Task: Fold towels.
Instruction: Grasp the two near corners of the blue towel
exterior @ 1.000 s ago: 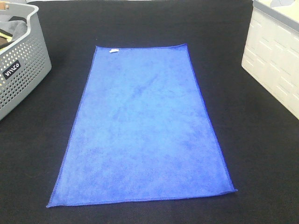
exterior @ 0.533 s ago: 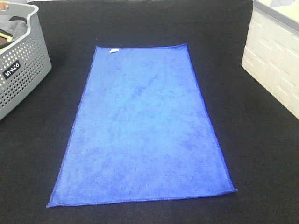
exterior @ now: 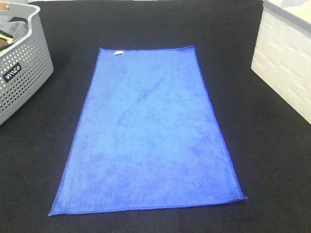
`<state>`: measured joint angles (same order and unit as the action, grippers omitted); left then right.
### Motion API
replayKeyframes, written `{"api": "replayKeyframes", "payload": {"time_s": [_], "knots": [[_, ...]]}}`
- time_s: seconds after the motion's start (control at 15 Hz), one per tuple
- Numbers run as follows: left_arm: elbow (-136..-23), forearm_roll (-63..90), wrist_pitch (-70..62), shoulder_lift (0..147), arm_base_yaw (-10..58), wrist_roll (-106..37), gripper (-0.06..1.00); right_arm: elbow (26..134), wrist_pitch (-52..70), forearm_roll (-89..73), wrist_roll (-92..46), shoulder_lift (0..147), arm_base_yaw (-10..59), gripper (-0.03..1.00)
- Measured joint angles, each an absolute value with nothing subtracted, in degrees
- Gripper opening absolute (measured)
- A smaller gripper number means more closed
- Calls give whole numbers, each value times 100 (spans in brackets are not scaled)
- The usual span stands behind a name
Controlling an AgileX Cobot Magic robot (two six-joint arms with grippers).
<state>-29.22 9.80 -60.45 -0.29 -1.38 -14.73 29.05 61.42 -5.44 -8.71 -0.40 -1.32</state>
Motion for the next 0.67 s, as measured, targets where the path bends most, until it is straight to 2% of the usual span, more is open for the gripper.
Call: {"api": "replayKeyframes", "payload": {"time_s": [0.67], "knots": [[-2922, 980, -6045, -29, -138, -1473, 80, 2905, 6142, -544, -871, -40, -132, 83]]}}
